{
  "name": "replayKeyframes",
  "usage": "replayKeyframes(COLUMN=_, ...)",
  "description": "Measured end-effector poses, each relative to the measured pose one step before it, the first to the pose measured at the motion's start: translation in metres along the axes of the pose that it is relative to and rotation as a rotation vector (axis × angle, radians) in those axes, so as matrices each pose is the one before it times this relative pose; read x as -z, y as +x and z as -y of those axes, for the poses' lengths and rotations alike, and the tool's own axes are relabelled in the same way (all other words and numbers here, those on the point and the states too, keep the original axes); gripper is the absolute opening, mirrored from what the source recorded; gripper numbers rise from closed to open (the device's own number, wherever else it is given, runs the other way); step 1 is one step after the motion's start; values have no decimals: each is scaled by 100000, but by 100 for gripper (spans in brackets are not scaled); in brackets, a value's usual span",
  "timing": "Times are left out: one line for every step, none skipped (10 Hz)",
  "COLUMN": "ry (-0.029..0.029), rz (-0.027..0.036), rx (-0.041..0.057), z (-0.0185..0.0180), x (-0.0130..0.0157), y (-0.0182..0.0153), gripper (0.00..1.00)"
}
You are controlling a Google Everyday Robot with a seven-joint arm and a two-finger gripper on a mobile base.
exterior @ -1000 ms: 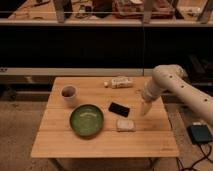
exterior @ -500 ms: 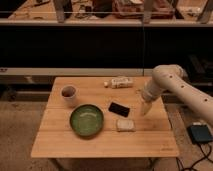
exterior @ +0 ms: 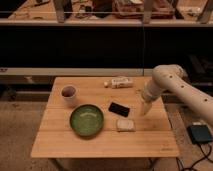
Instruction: Place the white sponge in the ceramic bowl
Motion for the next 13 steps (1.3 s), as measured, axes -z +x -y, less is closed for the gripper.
replayKeyframes(ry=-477, rz=-27, rx=31, z=-144, x=-150, y=-1, gripper=78)
replayKeyframes(ry=-2628, rz=48, rx=-431, z=-864, x=-945, y=140, gripper=78)
replayKeyframes(ry=-2138, rz=-63, rx=-355, z=-729, x=-978, y=72, gripper=78)
replayKeyframes(ry=-2147, rz=-602, rx=-650, z=-890, x=-1323, y=344, gripper=78)
replayKeyframes(ry=-1672, rz=-630, rx=-1235, z=-948, x=-1565, y=501, gripper=78)
replayKeyframes(ry=-905, rz=238, rx=-1082, z=-622, x=-1020, y=196, gripper=78)
replayKeyframes(ry=-696, rz=882, rx=-1257, z=-675, x=-1151, y=118, gripper=78)
replayKeyframes(ry=-204, rz=1366, rx=-1057, z=-577, x=-1098, y=2, gripper=78)
replayKeyframes(ry=652, rz=2151, rx=-887, z=-404, x=-1026, y=-116, gripper=78)
replayKeyframes(ry=545, rz=1442, rx=-531, z=-192, x=-521, y=-68, gripper=78)
replayKeyframes(ry=630, rz=2049, rx=-729, z=-250, x=-617, y=-63, gripper=78)
replayKeyframes(ry=430, rz=2036, rx=-179, z=-236, x=-600, y=-98, gripper=78)
replayKeyframes(ry=49, rz=1322, rx=109, z=-172, x=-400, y=-110, gripper=78)
